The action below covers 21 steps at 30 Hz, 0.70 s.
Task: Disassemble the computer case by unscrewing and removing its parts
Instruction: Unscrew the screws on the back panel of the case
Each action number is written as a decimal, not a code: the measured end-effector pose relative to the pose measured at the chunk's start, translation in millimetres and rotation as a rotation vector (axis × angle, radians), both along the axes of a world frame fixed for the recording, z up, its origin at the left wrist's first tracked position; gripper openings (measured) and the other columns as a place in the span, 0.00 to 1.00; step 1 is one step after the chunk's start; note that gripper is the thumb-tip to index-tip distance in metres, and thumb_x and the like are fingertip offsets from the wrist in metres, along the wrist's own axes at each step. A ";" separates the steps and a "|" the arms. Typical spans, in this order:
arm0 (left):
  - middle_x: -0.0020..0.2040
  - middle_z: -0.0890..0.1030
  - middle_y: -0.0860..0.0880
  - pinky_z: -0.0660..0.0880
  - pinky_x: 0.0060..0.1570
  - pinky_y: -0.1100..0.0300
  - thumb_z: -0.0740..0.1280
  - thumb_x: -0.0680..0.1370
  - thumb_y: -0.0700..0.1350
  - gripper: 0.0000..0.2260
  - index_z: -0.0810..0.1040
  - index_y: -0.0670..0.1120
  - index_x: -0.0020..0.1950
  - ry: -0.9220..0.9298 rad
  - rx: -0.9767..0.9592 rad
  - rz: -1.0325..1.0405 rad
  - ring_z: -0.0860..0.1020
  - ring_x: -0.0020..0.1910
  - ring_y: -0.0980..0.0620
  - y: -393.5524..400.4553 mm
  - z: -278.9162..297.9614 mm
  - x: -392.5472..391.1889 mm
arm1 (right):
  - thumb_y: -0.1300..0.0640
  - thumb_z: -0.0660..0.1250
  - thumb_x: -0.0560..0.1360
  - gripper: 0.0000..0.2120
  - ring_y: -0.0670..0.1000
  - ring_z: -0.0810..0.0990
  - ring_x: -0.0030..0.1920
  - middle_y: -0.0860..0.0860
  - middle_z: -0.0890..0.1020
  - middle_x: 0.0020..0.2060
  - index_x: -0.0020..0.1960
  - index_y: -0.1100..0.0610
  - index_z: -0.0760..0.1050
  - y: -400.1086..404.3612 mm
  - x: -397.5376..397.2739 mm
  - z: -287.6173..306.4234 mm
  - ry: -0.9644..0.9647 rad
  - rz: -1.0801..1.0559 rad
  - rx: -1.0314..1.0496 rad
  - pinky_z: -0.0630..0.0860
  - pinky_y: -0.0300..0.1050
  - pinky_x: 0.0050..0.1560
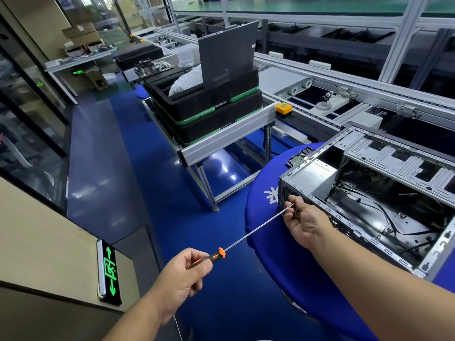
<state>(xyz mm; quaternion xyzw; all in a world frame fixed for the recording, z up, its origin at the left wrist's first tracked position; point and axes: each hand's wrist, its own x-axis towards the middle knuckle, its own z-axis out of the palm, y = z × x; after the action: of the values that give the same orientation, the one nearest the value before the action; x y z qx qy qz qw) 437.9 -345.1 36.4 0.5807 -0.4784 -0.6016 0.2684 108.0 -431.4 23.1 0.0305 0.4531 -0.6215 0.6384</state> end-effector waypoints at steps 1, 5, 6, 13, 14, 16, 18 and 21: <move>0.42 0.82 0.48 0.72 0.34 0.57 0.79 0.68 0.57 0.15 0.83 0.55 0.51 -0.020 -0.014 -0.001 0.75 0.35 0.51 0.0 -0.3 0.4 | 0.54 0.56 0.87 0.15 0.45 0.67 0.33 0.54 0.74 0.38 0.48 0.59 0.75 0.3 -0.1 0.2 -0.001 -0.001 0.001 0.70 0.32 0.25; 0.47 0.82 0.51 0.76 0.38 0.58 0.81 0.65 0.50 0.18 0.82 0.59 0.53 -0.107 -0.068 0.061 0.76 0.37 0.51 -0.9 -0.3 3.2 | 0.54 0.56 0.87 0.15 0.46 0.68 0.33 0.54 0.74 0.38 0.49 0.60 0.75 0.2 -0.2 0.7 -0.014 -0.008 0.003 0.71 0.32 0.26; 0.48 0.82 0.50 0.76 0.38 0.58 0.80 0.66 0.48 0.18 0.82 0.60 0.53 -0.131 -0.083 0.067 0.77 0.38 0.52 -1.0 0.2 3.6 | 0.54 0.56 0.87 0.15 0.46 0.68 0.33 0.54 0.74 0.38 0.49 0.60 0.75 -0.2 -0.2 0.7 -0.016 -0.010 0.004 0.71 0.32 0.26; 0.48 0.85 0.44 0.78 0.37 0.58 0.75 0.77 0.37 0.12 0.83 0.53 0.52 -0.195 -0.124 0.050 0.84 0.40 0.46 -0.2 -4.3 5.9 | 0.55 0.56 0.87 0.14 0.46 0.68 0.33 0.54 0.75 0.38 0.49 0.60 0.76 0.3 -0.6 -0.2 -0.015 -0.009 0.006 0.71 0.33 0.26; 0.48 0.85 0.43 0.78 0.37 0.57 0.75 0.78 0.37 0.10 0.84 0.52 0.53 -0.186 -0.123 0.046 0.84 0.40 0.46 0.1 -4.3 6.1 | 0.55 0.56 0.87 0.14 0.46 0.68 0.33 0.54 0.75 0.38 0.49 0.60 0.76 0.3 -0.6 -0.2 -0.016 -0.009 0.007 0.71 0.33 0.26; 0.47 0.86 0.42 0.76 0.35 0.56 0.72 0.81 0.38 0.07 0.84 0.50 0.53 -0.159 -0.121 0.037 0.83 0.39 0.46 0.4 -3.9 6.2 | 0.55 0.57 0.87 0.14 0.45 0.68 0.33 0.54 0.75 0.38 0.49 0.60 0.76 0.1 -0.6 -0.4 -0.017 -0.011 0.007 0.71 0.32 0.26; 0.47 0.86 0.41 0.74 0.33 0.57 0.70 0.83 0.40 0.04 0.84 0.47 0.55 -0.131 -0.110 0.023 0.82 0.38 0.46 0.5 -2.9 5.0 | 0.55 0.57 0.87 0.14 0.45 0.68 0.33 0.54 0.75 0.38 0.49 0.60 0.76 -0.6 -0.5 -0.4 -0.015 -0.016 0.007 0.71 0.33 0.26; 0.46 0.87 0.40 0.72 0.32 0.58 0.65 0.86 0.44 0.07 0.82 0.44 0.58 -0.109 -0.078 0.011 0.81 0.36 0.46 1.0 -2.6 2.8 | 0.55 0.57 0.87 0.14 0.45 0.68 0.33 0.54 0.75 0.38 0.49 0.60 0.77 -1.0 -0.5 -0.6 -0.017 -0.019 0.008 0.71 0.33 0.26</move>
<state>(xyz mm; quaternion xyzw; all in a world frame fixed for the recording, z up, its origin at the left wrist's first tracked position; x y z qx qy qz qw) 440.8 -344.0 33.8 0.6042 -0.5121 -0.5487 0.2677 107.5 -432.3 22.6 0.0425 0.4498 -0.6253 0.6363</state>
